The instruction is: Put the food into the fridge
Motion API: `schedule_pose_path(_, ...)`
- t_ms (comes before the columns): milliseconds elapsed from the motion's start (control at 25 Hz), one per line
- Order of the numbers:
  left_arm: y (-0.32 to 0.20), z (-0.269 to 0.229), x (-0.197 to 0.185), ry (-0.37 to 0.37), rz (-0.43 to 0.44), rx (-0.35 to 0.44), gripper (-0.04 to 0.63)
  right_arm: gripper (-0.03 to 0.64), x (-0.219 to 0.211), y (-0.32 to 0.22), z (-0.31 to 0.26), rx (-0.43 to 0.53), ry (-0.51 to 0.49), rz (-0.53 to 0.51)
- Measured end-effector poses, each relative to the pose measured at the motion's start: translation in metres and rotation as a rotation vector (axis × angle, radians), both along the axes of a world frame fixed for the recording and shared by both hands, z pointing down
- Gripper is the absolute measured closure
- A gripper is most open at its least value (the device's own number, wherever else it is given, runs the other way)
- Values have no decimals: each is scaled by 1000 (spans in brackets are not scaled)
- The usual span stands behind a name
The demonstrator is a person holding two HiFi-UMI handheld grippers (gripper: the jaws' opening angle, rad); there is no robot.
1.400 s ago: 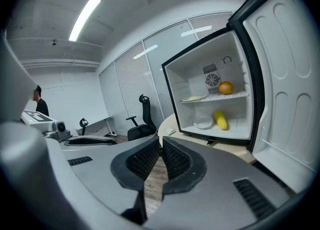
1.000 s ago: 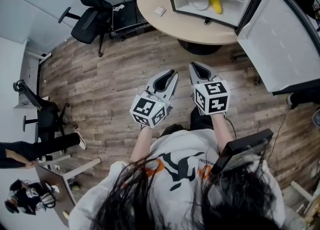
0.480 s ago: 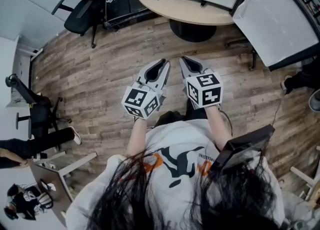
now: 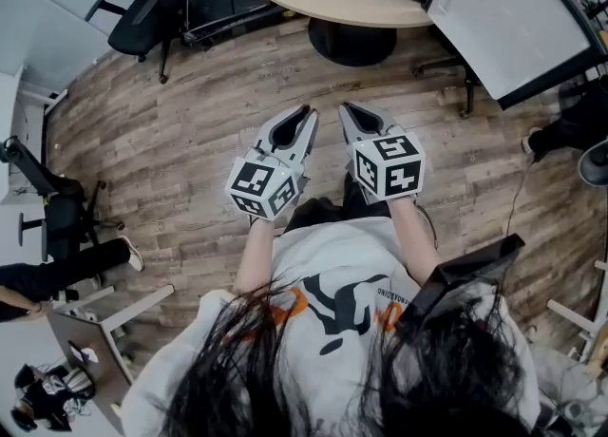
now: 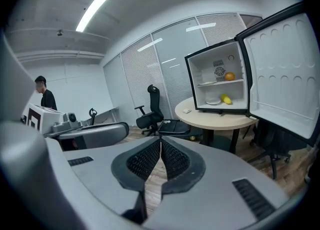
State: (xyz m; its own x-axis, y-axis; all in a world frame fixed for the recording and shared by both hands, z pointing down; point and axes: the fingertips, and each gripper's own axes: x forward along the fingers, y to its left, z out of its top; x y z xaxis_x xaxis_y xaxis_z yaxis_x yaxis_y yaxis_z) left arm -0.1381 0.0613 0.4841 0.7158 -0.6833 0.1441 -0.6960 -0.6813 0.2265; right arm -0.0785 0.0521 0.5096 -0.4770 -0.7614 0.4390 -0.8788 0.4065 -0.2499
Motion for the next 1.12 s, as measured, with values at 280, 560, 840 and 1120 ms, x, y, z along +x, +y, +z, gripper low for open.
schedule_pose_path(280, 18, 0, 5, -7, 22, 16, 548, 598, 5, 21, 4, 2, -11, 19)
schedule_pose_path(560, 23, -2, 3, -22, 25, 26, 548, 598, -3, 26, 2, 4, -30, -2)
schedule_pose_path(840, 24, -1, -7, -25, -3, 24, 548, 598, -8, 25, 3, -1, -43, -14)
schedule_pose_path(1120, 7, 2, -10, -24, -13, 16, 548, 598, -12, 13, 9, -20, -44, -28)
